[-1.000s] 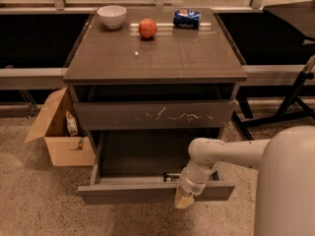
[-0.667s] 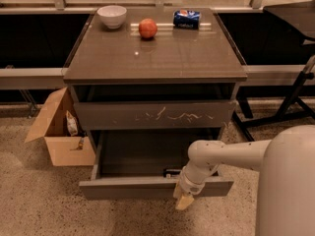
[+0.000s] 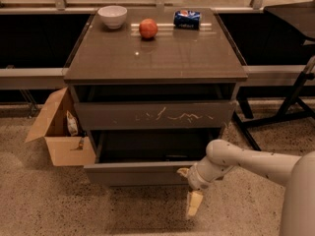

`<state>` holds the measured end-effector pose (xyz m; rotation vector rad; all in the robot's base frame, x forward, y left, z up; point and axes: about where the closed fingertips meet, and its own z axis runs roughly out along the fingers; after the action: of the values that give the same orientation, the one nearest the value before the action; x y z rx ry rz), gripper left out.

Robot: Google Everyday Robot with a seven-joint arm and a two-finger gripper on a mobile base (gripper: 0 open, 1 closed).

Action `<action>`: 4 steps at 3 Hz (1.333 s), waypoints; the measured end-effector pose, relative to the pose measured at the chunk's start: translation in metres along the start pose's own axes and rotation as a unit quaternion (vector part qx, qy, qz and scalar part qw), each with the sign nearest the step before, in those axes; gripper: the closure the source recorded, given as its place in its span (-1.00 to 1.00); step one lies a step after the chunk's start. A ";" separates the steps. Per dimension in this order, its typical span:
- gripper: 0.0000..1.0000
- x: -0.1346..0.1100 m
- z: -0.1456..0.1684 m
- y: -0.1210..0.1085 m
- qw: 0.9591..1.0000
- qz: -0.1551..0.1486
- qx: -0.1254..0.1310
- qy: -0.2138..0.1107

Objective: Close middle drawer

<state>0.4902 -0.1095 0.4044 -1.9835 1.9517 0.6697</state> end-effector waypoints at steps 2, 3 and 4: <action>-0.64 0.011 -0.012 -0.018 0.994 -0.049 -0.007 -0.093; -0.15 0.012 -0.023 -0.030 0.993 -0.061 0.009 -0.099; 0.32 0.011 -0.029 -0.045 0.994 -0.063 0.023 -0.089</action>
Offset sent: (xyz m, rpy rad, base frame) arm 0.0323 -0.0297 0.0121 0.3062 -0.0669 0.1003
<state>0.5379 -0.1318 0.4183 -1.9282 1.7087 0.7347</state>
